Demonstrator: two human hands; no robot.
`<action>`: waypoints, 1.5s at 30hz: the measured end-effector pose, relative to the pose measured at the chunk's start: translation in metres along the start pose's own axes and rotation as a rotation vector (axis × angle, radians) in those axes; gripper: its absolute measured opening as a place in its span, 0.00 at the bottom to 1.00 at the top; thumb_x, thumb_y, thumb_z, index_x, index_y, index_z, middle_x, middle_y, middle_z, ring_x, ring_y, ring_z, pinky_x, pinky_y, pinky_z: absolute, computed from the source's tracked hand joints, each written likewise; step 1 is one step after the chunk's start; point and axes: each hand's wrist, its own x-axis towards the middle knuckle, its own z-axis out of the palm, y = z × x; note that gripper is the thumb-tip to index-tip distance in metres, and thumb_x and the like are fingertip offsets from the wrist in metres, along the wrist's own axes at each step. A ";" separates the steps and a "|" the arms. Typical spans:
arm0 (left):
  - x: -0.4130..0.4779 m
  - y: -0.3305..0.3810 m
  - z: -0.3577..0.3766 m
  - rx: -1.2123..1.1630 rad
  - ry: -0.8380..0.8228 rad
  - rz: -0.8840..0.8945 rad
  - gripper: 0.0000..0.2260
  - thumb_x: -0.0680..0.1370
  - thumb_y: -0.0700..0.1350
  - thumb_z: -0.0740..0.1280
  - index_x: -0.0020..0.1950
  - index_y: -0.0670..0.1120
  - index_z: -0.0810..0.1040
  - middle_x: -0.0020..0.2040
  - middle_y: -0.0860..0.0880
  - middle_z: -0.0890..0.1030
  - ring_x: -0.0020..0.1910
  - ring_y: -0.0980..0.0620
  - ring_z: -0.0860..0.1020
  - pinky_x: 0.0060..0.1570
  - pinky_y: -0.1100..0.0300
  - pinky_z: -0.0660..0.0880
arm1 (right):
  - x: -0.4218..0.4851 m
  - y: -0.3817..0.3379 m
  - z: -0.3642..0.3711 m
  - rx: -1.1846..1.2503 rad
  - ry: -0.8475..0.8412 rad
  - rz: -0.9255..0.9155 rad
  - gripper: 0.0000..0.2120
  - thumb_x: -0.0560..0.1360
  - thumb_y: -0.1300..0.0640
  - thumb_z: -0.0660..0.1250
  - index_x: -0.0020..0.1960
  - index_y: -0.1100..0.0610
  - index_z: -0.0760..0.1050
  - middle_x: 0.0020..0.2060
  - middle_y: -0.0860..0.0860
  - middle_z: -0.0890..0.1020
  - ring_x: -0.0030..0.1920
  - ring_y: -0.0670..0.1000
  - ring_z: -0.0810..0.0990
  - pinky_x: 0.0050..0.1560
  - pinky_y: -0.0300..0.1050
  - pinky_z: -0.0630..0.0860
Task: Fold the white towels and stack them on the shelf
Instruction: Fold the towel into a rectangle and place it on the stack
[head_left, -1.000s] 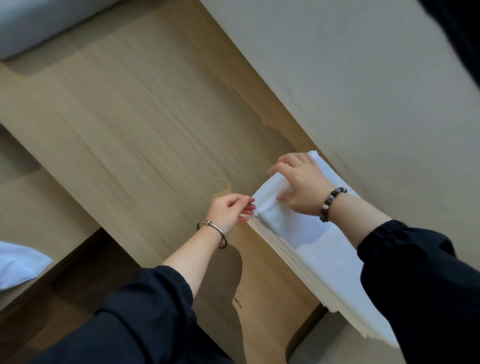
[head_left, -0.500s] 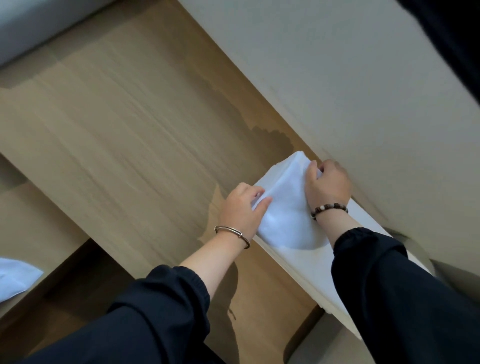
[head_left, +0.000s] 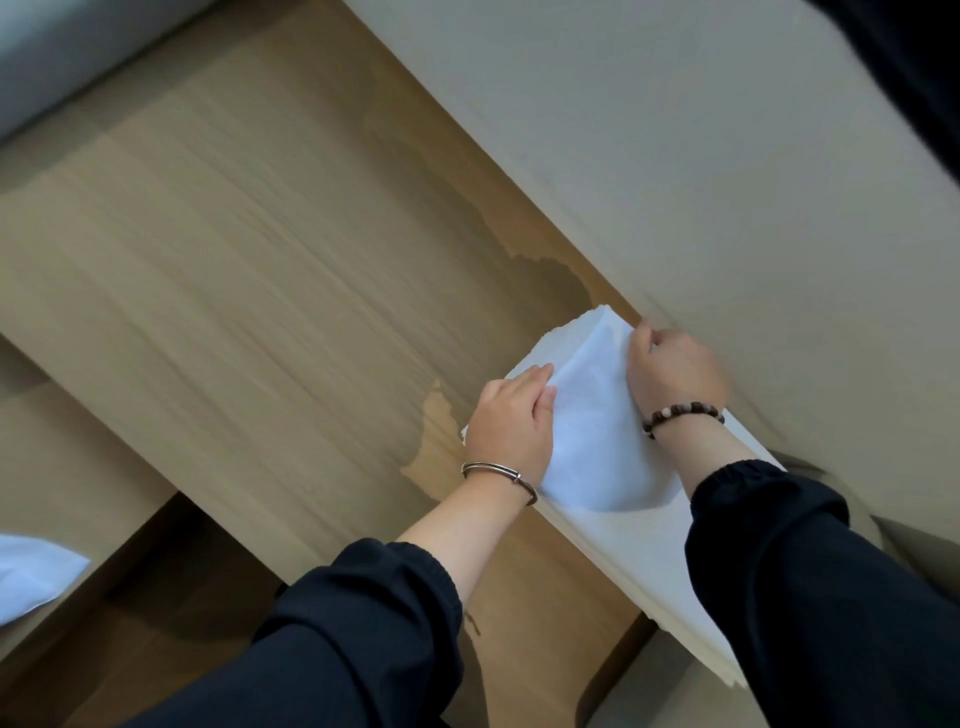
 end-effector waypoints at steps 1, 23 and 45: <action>0.000 -0.002 0.001 0.006 -0.021 0.002 0.16 0.82 0.45 0.56 0.69 0.48 0.73 0.65 0.54 0.76 0.61 0.50 0.70 0.56 0.68 0.62 | -0.003 0.002 0.003 0.025 0.045 0.000 0.23 0.80 0.47 0.48 0.33 0.57 0.68 0.26 0.51 0.71 0.27 0.53 0.68 0.30 0.43 0.61; -0.034 -0.107 -0.024 -0.550 -0.245 -0.724 0.15 0.81 0.34 0.54 0.64 0.38 0.74 0.61 0.37 0.77 0.46 0.47 0.78 0.31 0.76 0.71 | -0.113 -0.038 0.015 0.132 0.055 -0.645 0.20 0.79 0.57 0.51 0.66 0.64 0.71 0.72 0.62 0.65 0.74 0.59 0.59 0.74 0.57 0.51; 0.017 -0.121 -0.008 -0.368 -0.270 -0.381 0.10 0.75 0.38 0.69 0.56 0.43 0.82 0.48 0.47 0.81 0.45 0.56 0.76 0.36 0.79 0.68 | -0.179 -0.035 0.088 1.971 -0.664 1.104 0.12 0.71 0.63 0.65 0.54 0.62 0.74 0.51 0.56 0.79 0.54 0.54 0.77 0.56 0.54 0.68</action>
